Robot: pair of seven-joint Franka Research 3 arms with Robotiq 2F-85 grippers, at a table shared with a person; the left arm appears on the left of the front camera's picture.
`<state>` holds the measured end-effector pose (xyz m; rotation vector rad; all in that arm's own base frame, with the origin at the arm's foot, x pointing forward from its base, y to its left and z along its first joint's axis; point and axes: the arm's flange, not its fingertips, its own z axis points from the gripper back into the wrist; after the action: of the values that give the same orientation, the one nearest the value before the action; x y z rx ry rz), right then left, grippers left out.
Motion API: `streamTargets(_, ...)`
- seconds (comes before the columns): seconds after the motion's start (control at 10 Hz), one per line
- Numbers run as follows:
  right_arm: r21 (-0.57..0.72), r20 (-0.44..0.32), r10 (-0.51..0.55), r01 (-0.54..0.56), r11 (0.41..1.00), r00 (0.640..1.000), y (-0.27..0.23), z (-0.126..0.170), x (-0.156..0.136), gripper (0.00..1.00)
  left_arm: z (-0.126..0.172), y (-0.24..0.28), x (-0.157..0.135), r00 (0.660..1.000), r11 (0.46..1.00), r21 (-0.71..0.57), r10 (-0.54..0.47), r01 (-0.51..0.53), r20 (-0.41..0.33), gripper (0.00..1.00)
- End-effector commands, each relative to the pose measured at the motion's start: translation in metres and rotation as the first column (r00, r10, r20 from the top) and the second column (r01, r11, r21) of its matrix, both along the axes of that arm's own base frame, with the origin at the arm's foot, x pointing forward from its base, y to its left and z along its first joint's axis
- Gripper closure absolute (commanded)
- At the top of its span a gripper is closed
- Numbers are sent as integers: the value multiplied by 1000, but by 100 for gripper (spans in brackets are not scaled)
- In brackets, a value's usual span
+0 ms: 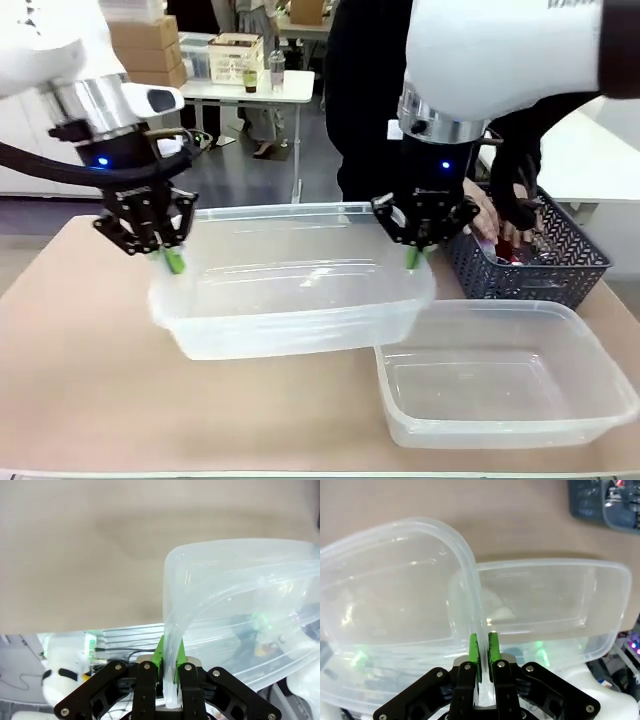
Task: Sort the waste into each basket.
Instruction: Pick up the Organizing box on the left side of the table and lift it, then offer the picked Organizing box to the human.
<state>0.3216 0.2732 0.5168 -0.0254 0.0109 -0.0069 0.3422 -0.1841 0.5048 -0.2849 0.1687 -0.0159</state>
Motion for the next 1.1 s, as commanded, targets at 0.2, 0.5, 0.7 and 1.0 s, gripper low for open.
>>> streamTargets(0.2, 82, 24, 27, -29, 996, 999, -51, -23, -12, 91, 7, -58, 8, 998, 998, -13, 53, -54, -21, 93)
streamTargets(0.5, 19, 2, 23, -23, 1000, 1000, -44, -13, -7, 91, 0, -46, 1, 1000, 999, 27, 21, -20, -10, 93)
streamTargets(0.7, 19, 2, 23, -23, 1000, 1000, -44, -13, -7, 91, 0, -46, 1, 1000, 999, 27, 21, -20, -10, 93)
streamTargets(1.0, 19, 2, 23, -23, 1000, 1000, -44, -13, -7, 91, 0, -46, 1, 1000, 999, 27, 21, -20, -10, 93)
